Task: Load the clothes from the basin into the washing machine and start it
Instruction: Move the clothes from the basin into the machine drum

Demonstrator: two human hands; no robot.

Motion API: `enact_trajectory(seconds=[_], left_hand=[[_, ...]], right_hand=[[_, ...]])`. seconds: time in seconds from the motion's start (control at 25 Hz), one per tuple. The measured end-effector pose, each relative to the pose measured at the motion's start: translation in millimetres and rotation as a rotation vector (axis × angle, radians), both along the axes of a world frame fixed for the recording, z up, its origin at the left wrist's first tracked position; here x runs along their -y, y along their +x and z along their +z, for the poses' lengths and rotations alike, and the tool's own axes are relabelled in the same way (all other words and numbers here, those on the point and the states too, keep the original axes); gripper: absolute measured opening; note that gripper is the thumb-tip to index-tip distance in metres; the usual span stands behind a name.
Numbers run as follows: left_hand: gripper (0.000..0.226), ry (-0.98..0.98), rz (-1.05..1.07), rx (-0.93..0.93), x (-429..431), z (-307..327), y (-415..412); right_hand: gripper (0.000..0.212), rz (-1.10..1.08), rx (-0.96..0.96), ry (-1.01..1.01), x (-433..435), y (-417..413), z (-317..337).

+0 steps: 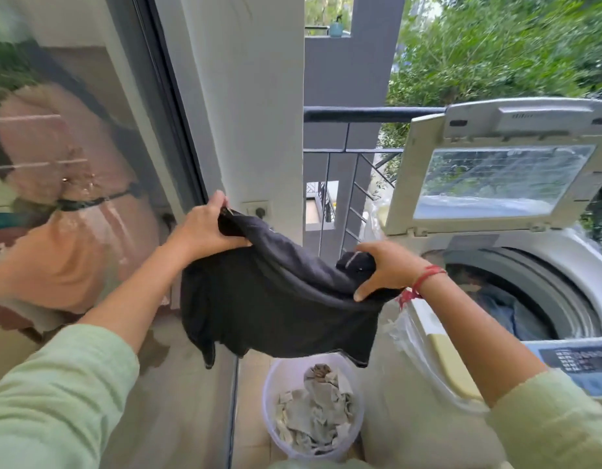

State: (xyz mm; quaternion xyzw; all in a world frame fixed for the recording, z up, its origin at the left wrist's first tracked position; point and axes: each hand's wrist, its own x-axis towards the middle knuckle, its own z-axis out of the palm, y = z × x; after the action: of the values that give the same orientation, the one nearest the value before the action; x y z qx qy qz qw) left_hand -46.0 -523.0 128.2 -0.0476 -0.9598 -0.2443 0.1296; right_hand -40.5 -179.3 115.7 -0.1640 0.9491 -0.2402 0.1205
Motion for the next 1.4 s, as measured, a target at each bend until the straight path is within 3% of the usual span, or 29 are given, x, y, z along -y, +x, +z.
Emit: enact_trajectory(seconds=[0.04,0.12,0.16,0.24,0.32,0.44,0.52,0.56,0.68,0.76,0.8,0.92,1.04,1.12,1.16,1.24,1.32,1.4], left_hand=[[0.066,-0.091,-0.028,0.039,0,13,-5],[0.074,-0.208,-0.053,0.123,3,36,-21],[0.064,-0.274,-0.049,0.156,5,46,-28],[0.030,-0.303,0.010,0.104,-3,66,-42],[0.015,0.040,0.043,-0.070,-28,89,-48],[0.035,0.677,-0.135,-0.263,-102,135,-50],[0.040,0.755,-0.272,-0.259,-162,161,-52],[0.038,0.729,-0.338,-0.230,-193,170,-55],[0.045,0.562,-0.383,-0.065,-273,175,-71],[0.043,0.402,-0.322,-0.053,-317,165,-82],[0.039,0.328,-0.293,-0.082,-340,159,-87],[0.033,0.157,-0.256,-0.209,-396,146,-96],[0.035,0.050,-0.259,-0.272,-432,141,-104],[0.036,-0.023,-0.229,-0.296,-443,140,-109],[0.037,-0.050,-0.217,-0.296,-444,139,-110],[0.044,-0.065,-0.192,-0.245,-444,139,-109],[0.058,-0.089,-0.167,-0.137,-441,141,-105],[0.067,-0.126,-0.154,0.008,-439,140,-101]], right_hand=[[0.046,-0.024,-0.150,0.152,-5,-8,2],[0.032,-0.263,-0.361,-0.094,-22,-24,27],[0.027,-0.358,-0.465,-0.288,-33,-31,44],[0.022,-0.448,-0.692,-0.402,-60,-43,89],[0.034,-0.510,-0.859,-0.289,-96,-53,123],[0.045,-0.574,-0.982,-0.194,-173,-63,154],[0.032,-0.480,-1.042,-0.153,-232,-68,161],[0.038,-0.385,-1.061,-0.093,-260,-71,161],[0.035,-0.171,-0.980,0.213,-341,-87,142],[0.026,-0.165,-0.787,0.425,-382,-99,121],[0.019,-0.169,-0.654,0.434,-401,-104,109],[0.008,-0.082,-0.323,0.107,-430,-112,77],[0.046,-0.053,0.104,-0.265,-440,-121,63],[0.054,-0.057,0.327,-0.460,-443,-123,47],[0.050,-0.052,0.346,-0.469,-441,-119,46],[0.033,-0.080,0.184,-0.410,-441,-120,50],[0.013,-0.200,-0.116,-0.555,-451,-131,66],[0.015,-0.326,-0.546,-0.689,-471,-143,90]])
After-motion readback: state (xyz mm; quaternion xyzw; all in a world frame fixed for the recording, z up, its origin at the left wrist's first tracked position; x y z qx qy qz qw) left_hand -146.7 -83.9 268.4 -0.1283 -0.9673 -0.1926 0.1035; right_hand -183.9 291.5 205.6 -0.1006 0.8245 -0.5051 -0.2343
